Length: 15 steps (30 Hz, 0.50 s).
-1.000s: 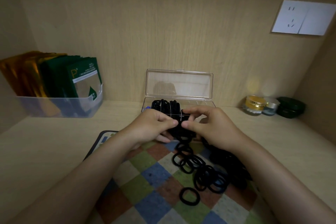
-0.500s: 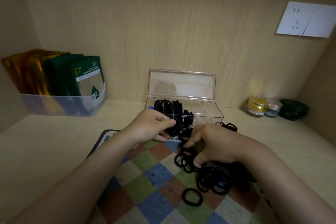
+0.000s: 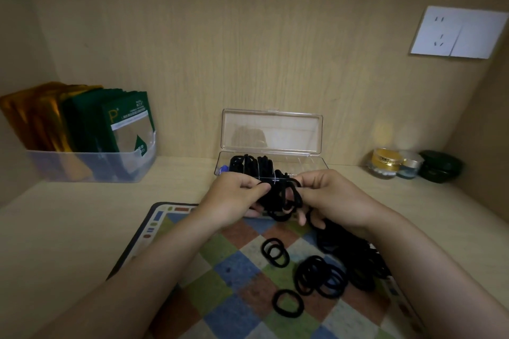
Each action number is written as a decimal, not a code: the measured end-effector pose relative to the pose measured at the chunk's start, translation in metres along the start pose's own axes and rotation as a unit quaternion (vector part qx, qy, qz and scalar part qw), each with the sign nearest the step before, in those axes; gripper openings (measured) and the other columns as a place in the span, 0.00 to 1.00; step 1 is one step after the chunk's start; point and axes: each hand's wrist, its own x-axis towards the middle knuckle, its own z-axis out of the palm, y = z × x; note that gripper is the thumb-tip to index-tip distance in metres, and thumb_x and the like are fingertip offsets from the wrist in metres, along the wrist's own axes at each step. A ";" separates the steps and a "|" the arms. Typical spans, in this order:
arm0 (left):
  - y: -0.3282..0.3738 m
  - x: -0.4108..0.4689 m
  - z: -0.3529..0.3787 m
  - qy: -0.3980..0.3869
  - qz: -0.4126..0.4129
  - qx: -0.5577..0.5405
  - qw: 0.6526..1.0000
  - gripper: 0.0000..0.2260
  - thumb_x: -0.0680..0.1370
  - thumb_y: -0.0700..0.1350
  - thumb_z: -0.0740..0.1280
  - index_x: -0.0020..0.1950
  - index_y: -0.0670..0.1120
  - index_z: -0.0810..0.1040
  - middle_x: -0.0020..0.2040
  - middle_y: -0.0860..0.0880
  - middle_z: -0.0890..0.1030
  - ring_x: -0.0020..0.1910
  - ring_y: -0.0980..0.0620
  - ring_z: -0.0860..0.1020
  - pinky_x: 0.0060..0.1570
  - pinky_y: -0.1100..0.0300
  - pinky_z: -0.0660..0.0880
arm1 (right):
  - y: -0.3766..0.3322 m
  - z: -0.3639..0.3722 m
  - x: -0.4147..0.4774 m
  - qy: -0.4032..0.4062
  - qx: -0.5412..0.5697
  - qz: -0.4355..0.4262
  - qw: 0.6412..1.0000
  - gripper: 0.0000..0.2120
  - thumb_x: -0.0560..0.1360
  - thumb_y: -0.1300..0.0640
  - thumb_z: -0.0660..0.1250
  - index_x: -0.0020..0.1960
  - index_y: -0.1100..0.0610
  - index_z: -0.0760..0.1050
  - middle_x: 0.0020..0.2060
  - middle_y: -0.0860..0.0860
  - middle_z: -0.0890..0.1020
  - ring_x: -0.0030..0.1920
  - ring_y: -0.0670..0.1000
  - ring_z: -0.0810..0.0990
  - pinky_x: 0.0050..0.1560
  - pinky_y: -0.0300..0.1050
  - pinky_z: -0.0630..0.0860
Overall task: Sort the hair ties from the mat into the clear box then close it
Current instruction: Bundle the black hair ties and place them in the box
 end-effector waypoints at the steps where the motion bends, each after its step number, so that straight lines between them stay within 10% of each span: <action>1: 0.001 -0.001 0.002 -0.011 -0.001 -0.016 1.000 0.08 0.79 0.44 0.69 0.50 0.42 0.85 0.42 0.47 0.87 0.42 0.51 0.86 0.44 0.55 0.84 | 0.002 0.002 0.002 0.009 -0.003 0.006 1.000 0.09 0.79 0.59 0.67 0.44 0.64 0.79 0.27 0.52 0.81 0.24 0.47 0.75 0.21 0.38 0.66; 15: 0.002 -0.008 0.016 -0.055 -0.015 -0.074 0.996 0.11 0.75 0.47 0.74 0.53 0.43 0.85 0.49 0.46 0.87 0.50 0.53 0.85 0.49 0.56 0.82 | 0.010 0.012 0.007 0.136 -0.225 0.002 0.965 0.08 0.76 0.54 0.70 0.40 0.55 0.81 0.27 0.55 0.83 0.21 0.45 0.76 0.23 0.35 0.69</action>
